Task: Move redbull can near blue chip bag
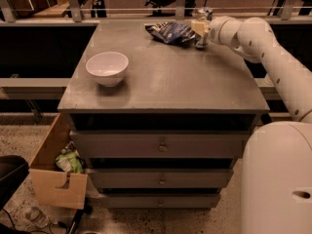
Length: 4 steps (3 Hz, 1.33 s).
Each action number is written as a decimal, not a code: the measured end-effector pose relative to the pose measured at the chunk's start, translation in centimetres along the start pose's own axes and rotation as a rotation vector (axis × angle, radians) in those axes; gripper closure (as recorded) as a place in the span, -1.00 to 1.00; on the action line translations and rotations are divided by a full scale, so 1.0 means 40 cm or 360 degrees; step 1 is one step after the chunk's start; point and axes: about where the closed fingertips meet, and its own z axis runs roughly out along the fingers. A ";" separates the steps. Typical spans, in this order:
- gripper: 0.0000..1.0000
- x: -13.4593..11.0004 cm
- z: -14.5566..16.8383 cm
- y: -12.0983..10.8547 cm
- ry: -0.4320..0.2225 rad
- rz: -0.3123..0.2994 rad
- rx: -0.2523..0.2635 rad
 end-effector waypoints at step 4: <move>-0.73 0.020 0.024 0.013 0.0003 0.0014 0.0003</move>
Offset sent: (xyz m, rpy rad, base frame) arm 0.0032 -0.0004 -0.0047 0.0044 0.0001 -0.0115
